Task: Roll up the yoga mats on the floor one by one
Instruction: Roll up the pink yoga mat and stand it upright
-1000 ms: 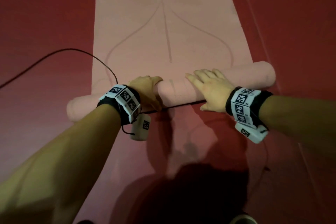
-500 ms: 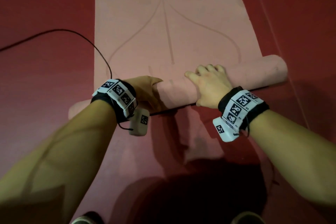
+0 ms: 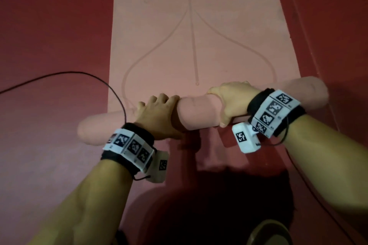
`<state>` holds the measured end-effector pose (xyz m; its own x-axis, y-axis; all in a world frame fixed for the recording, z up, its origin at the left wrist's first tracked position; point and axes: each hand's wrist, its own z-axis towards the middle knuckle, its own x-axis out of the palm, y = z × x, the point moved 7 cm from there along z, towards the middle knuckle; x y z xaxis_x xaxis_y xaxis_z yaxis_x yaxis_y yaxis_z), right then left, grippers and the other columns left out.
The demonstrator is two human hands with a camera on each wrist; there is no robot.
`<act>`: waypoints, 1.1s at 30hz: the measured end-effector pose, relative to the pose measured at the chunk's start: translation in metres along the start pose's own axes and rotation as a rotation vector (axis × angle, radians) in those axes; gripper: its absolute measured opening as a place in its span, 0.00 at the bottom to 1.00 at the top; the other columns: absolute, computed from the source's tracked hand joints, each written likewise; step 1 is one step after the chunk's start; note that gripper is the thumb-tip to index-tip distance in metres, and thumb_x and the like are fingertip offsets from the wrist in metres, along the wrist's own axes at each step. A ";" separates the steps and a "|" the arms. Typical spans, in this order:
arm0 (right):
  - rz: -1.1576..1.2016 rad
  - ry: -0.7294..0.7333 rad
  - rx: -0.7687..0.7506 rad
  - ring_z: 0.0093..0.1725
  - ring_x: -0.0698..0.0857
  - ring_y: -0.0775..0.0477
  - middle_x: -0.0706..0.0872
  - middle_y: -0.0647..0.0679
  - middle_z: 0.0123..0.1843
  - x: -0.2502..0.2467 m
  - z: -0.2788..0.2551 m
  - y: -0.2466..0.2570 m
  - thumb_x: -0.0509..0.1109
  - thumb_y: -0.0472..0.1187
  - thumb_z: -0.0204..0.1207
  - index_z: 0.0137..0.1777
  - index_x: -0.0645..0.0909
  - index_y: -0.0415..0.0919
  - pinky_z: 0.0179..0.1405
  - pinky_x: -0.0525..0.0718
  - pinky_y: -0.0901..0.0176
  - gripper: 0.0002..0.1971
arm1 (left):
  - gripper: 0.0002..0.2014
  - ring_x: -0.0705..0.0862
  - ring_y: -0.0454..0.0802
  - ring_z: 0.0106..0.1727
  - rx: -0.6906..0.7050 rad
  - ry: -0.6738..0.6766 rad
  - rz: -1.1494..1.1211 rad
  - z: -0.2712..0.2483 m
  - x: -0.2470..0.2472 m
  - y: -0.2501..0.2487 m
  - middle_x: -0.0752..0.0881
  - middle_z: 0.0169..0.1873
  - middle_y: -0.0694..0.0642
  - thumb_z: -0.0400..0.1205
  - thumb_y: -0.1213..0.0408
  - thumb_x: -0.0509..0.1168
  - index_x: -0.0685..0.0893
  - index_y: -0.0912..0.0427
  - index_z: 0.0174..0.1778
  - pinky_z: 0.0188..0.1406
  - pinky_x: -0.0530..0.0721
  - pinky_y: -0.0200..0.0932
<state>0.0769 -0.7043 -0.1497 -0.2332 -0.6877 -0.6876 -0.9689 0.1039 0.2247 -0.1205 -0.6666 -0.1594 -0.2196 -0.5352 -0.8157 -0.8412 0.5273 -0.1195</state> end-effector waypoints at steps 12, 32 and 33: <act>-0.199 -0.437 -0.059 0.75 0.72 0.44 0.74 0.51 0.77 0.011 -0.022 -0.014 0.68 0.79 0.59 0.84 0.60 0.55 0.76 0.63 0.42 0.55 | 0.48 0.82 0.58 0.63 -0.004 0.108 -0.283 0.030 -0.018 0.015 0.84 0.60 0.53 0.59 0.45 0.86 0.69 0.47 0.72 0.67 0.80 0.56; -0.180 -0.685 -0.014 0.60 0.83 0.39 0.87 0.49 0.61 -0.019 0.007 -0.026 0.42 0.69 0.81 0.70 0.79 0.52 0.63 0.73 0.42 0.34 | 0.28 0.85 0.65 0.53 -0.123 -0.427 -0.134 0.047 -0.041 0.018 0.90 0.48 0.61 0.87 0.40 0.45 0.85 0.56 0.49 0.53 0.75 0.54; -0.183 -0.691 -0.002 0.58 0.83 0.39 0.87 0.49 0.58 -0.022 0.010 -0.026 0.42 0.69 0.82 0.68 0.81 0.52 0.61 0.74 0.42 0.33 | 0.29 0.84 0.65 0.53 -0.132 -0.446 -0.135 0.047 -0.042 0.019 0.90 0.48 0.61 0.86 0.41 0.45 0.86 0.57 0.49 0.52 0.75 0.54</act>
<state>0.1068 -0.6842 -0.1473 -0.0668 -0.0809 -0.9945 -0.9975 0.0287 0.0646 -0.1044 -0.6031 -0.1535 0.1046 -0.2425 -0.9645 -0.9097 0.3687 -0.1913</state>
